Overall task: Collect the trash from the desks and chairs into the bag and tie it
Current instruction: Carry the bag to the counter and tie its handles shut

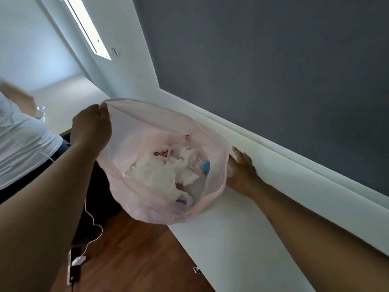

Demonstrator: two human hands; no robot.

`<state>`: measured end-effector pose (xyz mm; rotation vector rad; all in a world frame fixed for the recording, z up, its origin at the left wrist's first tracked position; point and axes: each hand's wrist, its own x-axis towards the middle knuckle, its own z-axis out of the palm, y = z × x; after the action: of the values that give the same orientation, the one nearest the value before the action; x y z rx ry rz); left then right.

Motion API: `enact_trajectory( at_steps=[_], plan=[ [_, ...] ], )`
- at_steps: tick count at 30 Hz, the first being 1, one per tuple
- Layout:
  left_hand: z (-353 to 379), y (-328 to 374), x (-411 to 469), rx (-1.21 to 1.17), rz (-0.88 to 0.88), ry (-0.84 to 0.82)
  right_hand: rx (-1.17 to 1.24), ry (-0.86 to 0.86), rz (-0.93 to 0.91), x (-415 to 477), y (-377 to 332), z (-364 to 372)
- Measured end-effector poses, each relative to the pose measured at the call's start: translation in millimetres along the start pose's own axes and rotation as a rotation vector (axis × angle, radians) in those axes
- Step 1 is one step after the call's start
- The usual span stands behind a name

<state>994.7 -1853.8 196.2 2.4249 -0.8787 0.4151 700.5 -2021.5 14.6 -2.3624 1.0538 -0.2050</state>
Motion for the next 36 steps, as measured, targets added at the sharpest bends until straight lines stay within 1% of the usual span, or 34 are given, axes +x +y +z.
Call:
enact_trajectory(
  at_steps=[1, 3, 5, 6, 7, 9, 10, 12, 14, 17, 19, 20, 22, 23, 25, 28, 31, 34, 35, 36],
  plan=[
    [0, 0, 0, 0.01, 0.004, -0.003, 0.029, 0.013, -0.047, 1, -10, 3],
    [2, 1, -1, 0.016, 0.022, -0.009, 0.047, -0.05, -0.104, 9, -20, 12],
    [4, 2, -2, 0.004, 0.041, -0.011, 0.223, -0.193, -0.012, 11, -27, 11],
    [6, 2, -3, -0.001, 0.047, -0.013, 0.211, -0.233, 0.01, 13, -25, 13],
    [7, 3, -4, -0.003, 0.053, -0.02, 0.119, -0.241, 0.013, 9, -25, 11],
    [10, 7, -8, -0.016, 0.062, -0.043, -0.028, -0.121, -0.009, 2, -16, 6],
    [11, 10, -11, -0.031, 0.067, -0.054, -0.056, -0.046, -0.051, -3, -9, 3],
    [13, 19, -15, -0.075, 0.074, -0.071, 0.011, -0.005, -0.058, -16, 8, -7],
    [16, 30, -19, -0.12, 0.068, -0.09, 0.048, 0.023, 0.036, -30, 26, -20],
    [18, 49, -23, -0.184, 0.064, -0.117, 0.047, 0.212, 0.228, -54, 55, -42],
    [19, 60, -25, -0.217, 0.073, -0.124, 0.156, 0.378, 0.326, -65, 62, -60],
    [19, 64, -25, -0.221, 0.078, -0.124, 0.237, 0.461, 0.347, -68, 59, -68],
    [18, 70, -24, -0.232, 0.069, -0.125, 0.365, 0.591, 0.288, -71, 40, -85],
    [16, 72, -23, -0.244, 0.061, -0.125, 0.381, 0.618, 0.235, -72, 25, -90],
    [13, 75, -22, -0.273, 0.046, -0.128, 0.36, 0.567, 0.17, -67, -9, -90],
    [6, 76, -24, -0.276, 0.017, -0.123, 0.282, 0.376, 0.227, -50, -58, -73],
    [0, 71, -26, -0.299, 0.006, -0.117, 0.473, 0.208, 0.277, -33, -90, -55],
    [-8, 63, -22, -0.315, 0.006, -0.09, 0.656, 0.029, 0.204, -29, -97, -40],
    [-11, 60, -20, -0.312, 0.003, -0.08, 0.693, 0.017, 0.174, -30, -95, -37],
    [-13, 56, -18, -0.311, -0.002, -0.073, 0.704, 0.048, 0.143, -32, -92, -33]
  ],
)
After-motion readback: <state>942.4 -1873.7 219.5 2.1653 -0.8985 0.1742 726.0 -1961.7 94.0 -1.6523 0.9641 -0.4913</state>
